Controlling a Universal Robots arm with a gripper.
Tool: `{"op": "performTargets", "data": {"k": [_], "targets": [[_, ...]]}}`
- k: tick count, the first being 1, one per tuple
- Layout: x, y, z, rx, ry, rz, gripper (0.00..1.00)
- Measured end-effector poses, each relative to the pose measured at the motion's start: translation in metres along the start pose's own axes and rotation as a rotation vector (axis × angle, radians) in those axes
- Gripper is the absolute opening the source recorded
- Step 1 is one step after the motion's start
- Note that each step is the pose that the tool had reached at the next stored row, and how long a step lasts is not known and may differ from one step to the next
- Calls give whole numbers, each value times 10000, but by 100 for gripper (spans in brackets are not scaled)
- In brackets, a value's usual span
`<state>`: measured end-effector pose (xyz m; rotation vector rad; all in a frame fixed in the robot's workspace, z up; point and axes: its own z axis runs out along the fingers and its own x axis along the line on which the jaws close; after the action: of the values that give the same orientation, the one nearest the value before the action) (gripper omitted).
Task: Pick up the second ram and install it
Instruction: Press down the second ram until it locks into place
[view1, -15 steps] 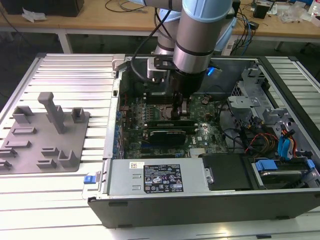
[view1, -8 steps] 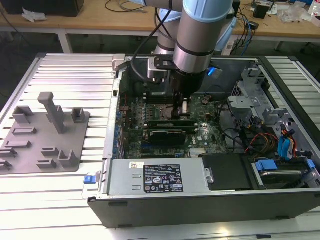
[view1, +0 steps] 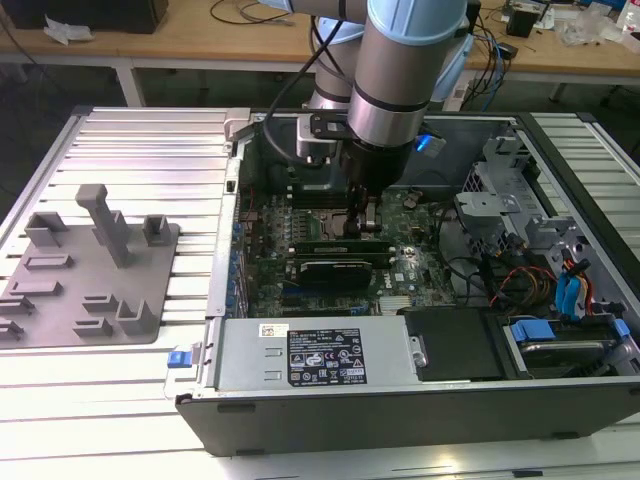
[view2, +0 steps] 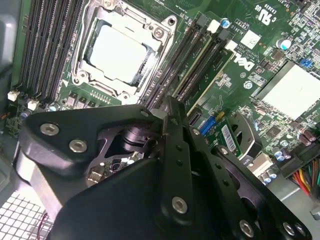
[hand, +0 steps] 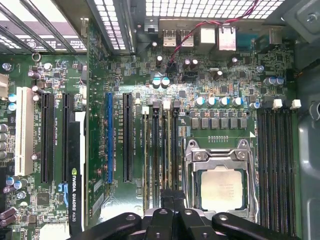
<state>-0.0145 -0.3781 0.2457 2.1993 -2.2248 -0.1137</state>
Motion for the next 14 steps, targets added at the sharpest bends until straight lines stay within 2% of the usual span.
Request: {"op": "performTargets", "data": {"k": [5,14], "targets": [[0,-18,-1,1,0,-1,8],[-3,-248,-14,0,0,0,8]]}}
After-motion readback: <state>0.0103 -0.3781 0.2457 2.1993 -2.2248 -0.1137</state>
